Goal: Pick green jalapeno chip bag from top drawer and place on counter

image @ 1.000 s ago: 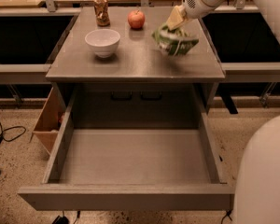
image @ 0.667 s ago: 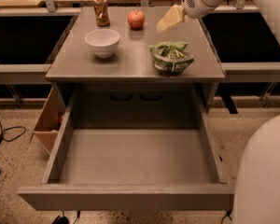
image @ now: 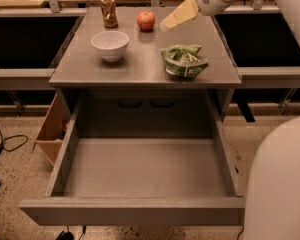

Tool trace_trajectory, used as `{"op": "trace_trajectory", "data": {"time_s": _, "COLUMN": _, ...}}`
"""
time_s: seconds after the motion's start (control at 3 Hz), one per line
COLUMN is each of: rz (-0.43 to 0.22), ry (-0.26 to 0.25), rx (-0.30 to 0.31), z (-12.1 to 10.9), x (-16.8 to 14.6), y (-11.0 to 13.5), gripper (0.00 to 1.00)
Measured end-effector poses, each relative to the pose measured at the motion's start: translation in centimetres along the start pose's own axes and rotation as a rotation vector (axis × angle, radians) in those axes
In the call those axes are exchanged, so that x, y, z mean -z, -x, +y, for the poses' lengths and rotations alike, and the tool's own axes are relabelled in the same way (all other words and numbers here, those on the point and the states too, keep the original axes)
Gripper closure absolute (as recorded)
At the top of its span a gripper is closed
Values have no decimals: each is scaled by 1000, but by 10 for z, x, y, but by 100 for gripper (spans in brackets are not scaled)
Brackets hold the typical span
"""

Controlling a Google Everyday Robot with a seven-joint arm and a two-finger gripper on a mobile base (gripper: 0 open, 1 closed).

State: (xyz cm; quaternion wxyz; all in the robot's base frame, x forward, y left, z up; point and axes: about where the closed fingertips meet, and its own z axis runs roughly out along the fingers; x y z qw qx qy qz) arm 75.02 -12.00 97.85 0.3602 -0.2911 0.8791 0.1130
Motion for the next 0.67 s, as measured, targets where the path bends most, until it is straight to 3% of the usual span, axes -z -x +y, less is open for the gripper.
{"op": "trace_trajectory", "data": {"time_s": 0.33, "rz": -42, "ry": 50, "rx": 13, "z": 1, "x": 32, "y": 14, "gripper": 0}}
{"op": "trace_trajectory", "data": {"time_s": 0.67, "rz": -125, "ry": -92, "rx": -74, "z": -27, "x": 119, "y": 17, "gripper": 0}}
